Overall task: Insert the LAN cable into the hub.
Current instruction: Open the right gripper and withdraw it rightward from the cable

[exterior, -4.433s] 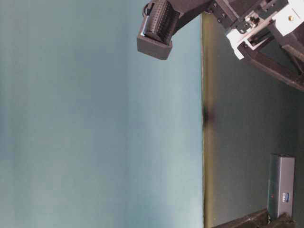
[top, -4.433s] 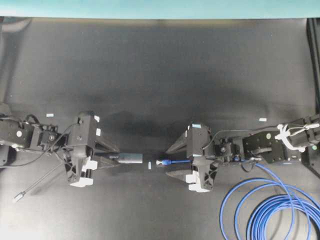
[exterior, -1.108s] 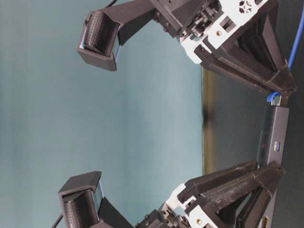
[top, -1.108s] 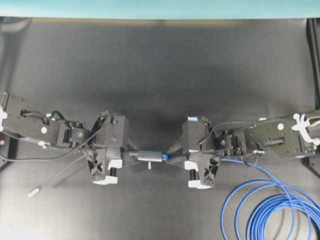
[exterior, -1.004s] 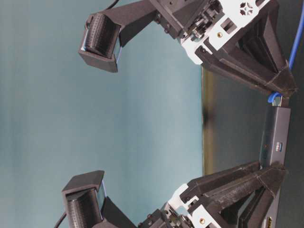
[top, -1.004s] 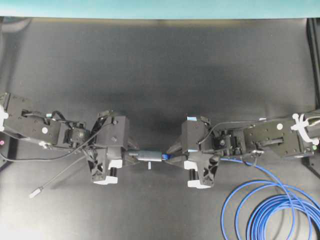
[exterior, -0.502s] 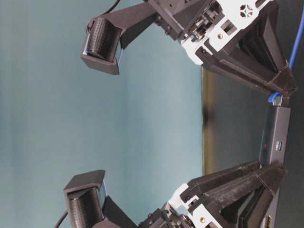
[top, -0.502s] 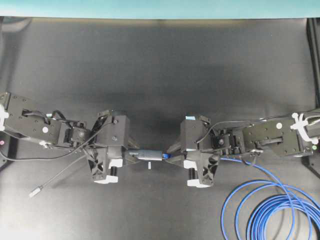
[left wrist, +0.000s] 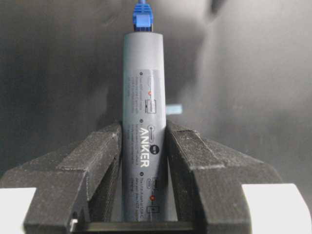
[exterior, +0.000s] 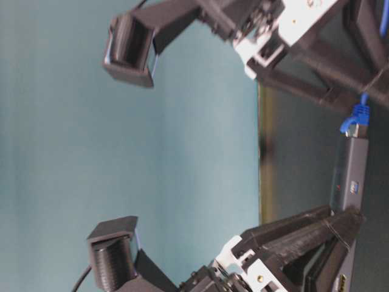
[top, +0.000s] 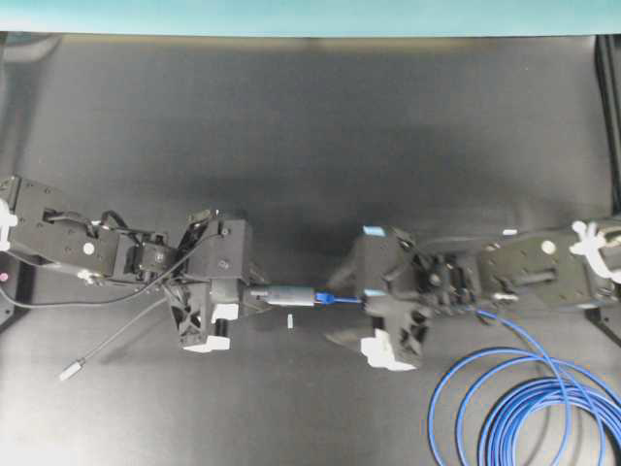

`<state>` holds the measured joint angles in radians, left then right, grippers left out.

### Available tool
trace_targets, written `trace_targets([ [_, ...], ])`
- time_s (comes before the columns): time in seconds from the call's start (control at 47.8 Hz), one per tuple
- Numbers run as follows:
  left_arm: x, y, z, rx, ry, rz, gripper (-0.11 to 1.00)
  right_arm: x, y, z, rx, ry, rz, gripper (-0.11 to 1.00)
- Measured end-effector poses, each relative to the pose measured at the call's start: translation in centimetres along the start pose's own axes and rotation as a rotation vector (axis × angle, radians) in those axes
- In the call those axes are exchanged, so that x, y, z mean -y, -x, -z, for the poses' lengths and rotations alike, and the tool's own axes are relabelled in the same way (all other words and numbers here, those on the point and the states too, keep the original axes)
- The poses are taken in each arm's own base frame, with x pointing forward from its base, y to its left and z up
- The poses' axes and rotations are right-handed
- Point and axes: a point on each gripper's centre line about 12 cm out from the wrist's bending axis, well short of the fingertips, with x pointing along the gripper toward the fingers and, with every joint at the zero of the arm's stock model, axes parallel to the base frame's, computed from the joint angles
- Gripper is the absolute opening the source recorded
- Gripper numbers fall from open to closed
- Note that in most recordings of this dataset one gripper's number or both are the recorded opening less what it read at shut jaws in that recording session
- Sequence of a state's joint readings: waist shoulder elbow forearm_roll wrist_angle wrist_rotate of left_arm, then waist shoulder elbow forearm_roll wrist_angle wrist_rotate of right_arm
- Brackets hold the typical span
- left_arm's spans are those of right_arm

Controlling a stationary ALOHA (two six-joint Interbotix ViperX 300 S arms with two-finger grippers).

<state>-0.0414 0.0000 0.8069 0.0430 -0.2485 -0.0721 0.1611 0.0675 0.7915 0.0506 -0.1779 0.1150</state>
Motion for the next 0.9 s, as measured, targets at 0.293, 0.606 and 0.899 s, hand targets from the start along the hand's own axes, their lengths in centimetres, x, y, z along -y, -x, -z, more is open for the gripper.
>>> trace_targets([
  [0.293, 0.0, 0.0, 0.1, -0.012, 0.008, -0.001, 0.28, 0.0, 3.1, 1.7, 0.003, -0.04, -0.007, 0.84],
  [0.606, -0.1, 0.0, 0.4, -0.035, 0.017, -0.005, 0.57, 0.1, 5.4, 2.8, 0.012, -0.044, -0.011, 0.84],
  [0.899, -0.4, 0.1, 0.5, -0.039, 0.022, -0.011, 0.81, -0.2, 6.4, 2.6, 0.033, -0.041, -0.023, 0.84],
])
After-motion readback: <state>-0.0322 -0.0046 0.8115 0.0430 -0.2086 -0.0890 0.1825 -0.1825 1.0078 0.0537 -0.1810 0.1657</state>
